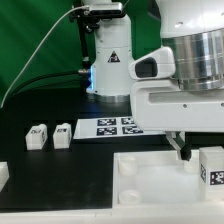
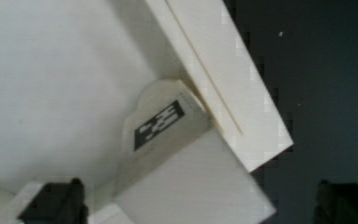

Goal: Assemble one leg

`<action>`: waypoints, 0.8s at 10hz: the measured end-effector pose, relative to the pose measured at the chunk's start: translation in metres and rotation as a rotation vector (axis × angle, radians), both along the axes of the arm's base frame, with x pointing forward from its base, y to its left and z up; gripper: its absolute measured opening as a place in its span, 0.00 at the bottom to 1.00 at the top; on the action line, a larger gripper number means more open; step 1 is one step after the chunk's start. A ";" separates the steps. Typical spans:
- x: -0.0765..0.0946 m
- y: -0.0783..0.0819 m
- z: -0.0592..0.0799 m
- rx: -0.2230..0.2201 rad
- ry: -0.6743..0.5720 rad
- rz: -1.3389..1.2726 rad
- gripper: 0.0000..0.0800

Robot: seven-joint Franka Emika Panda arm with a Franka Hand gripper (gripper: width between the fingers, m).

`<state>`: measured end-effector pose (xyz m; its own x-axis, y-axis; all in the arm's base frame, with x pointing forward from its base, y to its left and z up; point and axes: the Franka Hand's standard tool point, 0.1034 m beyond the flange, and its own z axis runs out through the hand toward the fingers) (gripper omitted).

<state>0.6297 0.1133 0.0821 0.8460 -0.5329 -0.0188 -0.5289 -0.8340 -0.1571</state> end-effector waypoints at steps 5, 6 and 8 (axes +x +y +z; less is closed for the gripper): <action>0.002 -0.004 0.001 0.023 0.040 -0.324 0.38; 0.002 -0.005 0.000 0.029 0.052 -0.410 0.38; 0.002 -0.009 0.000 0.046 0.091 -0.694 0.38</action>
Offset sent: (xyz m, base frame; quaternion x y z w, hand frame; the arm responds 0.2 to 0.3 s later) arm 0.0000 0.0000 0.0000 0.0000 0.0000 0.1790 0.9838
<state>0.6318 0.1048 0.0818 0.3048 -0.9461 -0.1091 -0.9494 -0.2928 -0.1136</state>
